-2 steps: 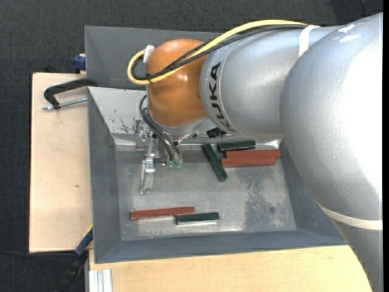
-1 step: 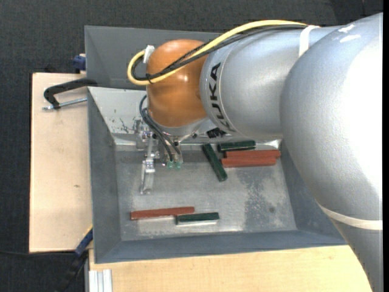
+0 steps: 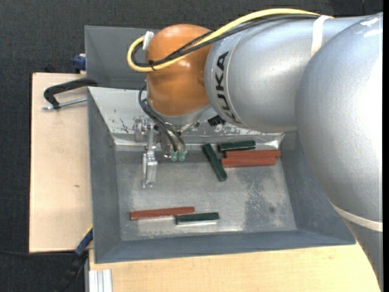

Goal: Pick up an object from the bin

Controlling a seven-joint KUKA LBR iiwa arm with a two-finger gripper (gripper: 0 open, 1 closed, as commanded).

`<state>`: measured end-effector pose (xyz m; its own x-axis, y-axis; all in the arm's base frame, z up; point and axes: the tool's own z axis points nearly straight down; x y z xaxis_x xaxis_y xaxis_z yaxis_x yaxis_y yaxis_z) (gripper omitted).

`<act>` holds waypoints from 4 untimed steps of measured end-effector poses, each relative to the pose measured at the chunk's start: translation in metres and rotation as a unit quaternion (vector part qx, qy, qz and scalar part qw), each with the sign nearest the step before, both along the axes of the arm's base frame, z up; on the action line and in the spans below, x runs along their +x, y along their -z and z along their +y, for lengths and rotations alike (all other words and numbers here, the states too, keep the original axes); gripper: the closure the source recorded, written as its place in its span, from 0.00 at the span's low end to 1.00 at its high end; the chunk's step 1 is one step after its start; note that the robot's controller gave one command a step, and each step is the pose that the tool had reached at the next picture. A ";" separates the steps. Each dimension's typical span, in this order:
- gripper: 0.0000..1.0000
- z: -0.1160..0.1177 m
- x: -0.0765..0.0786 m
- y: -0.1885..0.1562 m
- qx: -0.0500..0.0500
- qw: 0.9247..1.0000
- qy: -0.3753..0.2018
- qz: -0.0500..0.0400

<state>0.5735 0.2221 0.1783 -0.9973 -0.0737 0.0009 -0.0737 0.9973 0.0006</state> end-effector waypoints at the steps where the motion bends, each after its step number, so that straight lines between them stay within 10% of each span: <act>1: 0.00 -0.025 0.007 0.016 0.003 0.999 -0.040 -0.009; 3: 0.00 -0.031 -0.054 0.082 0.001 1.000 -0.029 0.002; 4: 1.00 -0.049 -0.056 0.106 0.001 0.985 -0.174 -0.002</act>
Offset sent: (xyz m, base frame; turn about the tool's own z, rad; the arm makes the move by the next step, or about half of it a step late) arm -0.0808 -0.0207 -0.0755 0.0211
